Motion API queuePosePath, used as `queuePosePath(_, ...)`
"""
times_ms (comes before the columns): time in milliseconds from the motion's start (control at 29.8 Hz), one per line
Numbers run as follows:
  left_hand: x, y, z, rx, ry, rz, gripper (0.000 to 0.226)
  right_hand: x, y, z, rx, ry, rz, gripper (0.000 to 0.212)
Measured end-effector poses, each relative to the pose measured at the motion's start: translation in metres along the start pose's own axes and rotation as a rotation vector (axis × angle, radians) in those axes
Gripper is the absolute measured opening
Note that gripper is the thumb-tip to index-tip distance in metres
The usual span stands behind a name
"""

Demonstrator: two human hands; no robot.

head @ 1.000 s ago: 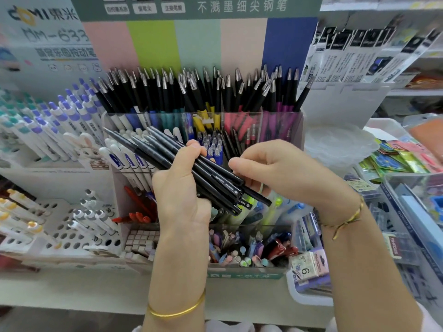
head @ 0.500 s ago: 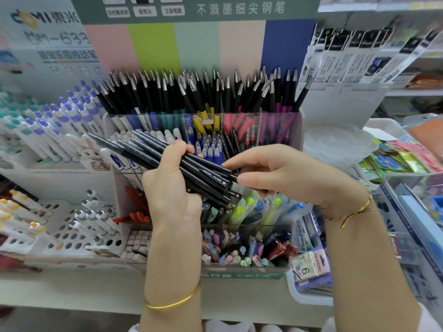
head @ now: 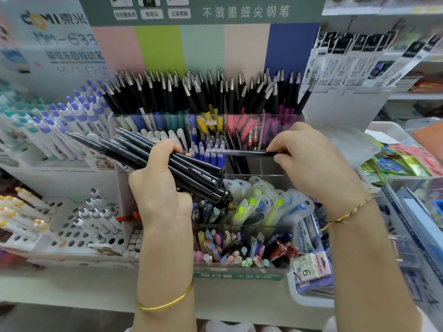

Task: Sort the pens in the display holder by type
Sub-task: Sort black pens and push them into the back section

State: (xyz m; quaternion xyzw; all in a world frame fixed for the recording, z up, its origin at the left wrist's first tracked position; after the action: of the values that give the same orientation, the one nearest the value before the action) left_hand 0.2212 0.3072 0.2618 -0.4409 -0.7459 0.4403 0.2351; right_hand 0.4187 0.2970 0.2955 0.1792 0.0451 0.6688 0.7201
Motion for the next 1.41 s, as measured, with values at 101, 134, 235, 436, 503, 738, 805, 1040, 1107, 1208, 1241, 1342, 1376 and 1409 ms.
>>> queuePosePath(101, -0.005, 0.002, -0.001, -0.094, 0.080, 0.041, 0.030, 0.002, 0.009, -0.008, 0.042, -0.080, 0.008, 0.020)
queuePosePath(134, -0.008, 0.002, -0.003, -0.098, 0.115, 0.040, 0.036, 0.003, 0.014, -0.013, 0.108, -0.101, 0.029, 0.016)
queuePosePath(235, -0.016, 0.005, -0.007, -0.091, 0.183, 0.071, 0.030, 0.008, 0.027, -0.026, 0.275, -0.154, 0.048, 0.008)
queuePosePath(436, -0.031, 0.013, -0.011, -0.045, 0.267, 0.192, 0.014, 0.017, 0.034, -0.048, 0.082, -0.076, -0.094, 0.019)
queuePosePath(503, -0.035, 0.014, -0.012, -0.032, 0.285, 0.220, 0.017, 0.016, 0.035, -0.052, -0.007, -0.025, -0.106, 0.014)
queuePosePath(738, -0.044, 0.016, -0.013, 0.023, 0.372, 0.238, 0.004, 0.017, 0.028, -0.054, -0.019, 0.002, -0.120, 0.027)
queuePosePath(805, -0.045, 0.017, -0.012, 0.024, 0.384, 0.248, 0.008, 0.016, 0.025, -0.048, 0.086, -0.087, -0.084, 0.023)
queuePosePath(1040, -0.050, 0.020, -0.019, 0.006, 0.492, 0.248, 0.029, 0.004, 0.043, -0.013, 0.822, 0.118, 0.020, 0.028)
queuePosePath(1107, -0.052, 0.020, -0.020, -0.001, 0.516, 0.255, 0.025, 0.005, 0.043, -0.015, 0.805, 0.192, 0.012, 0.026)
queuePosePath(1208, -0.051, 0.021, -0.019, 0.006, 0.511, 0.263, 0.037, 0.008, 0.039, -0.017, 0.809, 0.283, -0.018, 0.022)
queuePosePath(1241, -0.051, 0.021, -0.018, 0.017, 0.507, 0.268, 0.041, 0.009, 0.037, -0.017, 0.803, 0.295, -0.021, 0.019)
queuePosePath(1342, -0.052, 0.021, -0.019, 0.048, 0.506, 0.271, 0.038, 0.012, 0.034, -0.019, 0.735, 0.237, -0.023, 0.014)
queuePosePath(1376, -0.053, 0.021, -0.020, 0.053, 0.503, 0.272, 0.038, 0.014, 0.034, -0.020, 0.752, 0.204, -0.035, 0.017)
queuePosePath(1409, -0.052, 0.021, -0.020, 0.064, 0.494, 0.271, 0.036, 0.015, 0.033, -0.020, 0.795, 0.160, -0.056, 0.019)
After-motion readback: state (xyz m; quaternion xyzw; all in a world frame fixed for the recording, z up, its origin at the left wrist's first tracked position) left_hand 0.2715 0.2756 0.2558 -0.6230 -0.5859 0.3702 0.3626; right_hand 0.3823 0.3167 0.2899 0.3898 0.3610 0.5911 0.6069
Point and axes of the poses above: each hand's wrist, its own x-axis towards the middle knuckle, its own z-axis out of the back of the hand, y = z × x, the point moved 2 cm from there along x, towards the middle knuckle, and after that the axes turned 6 degrees about -z, right-handed, at the moved point
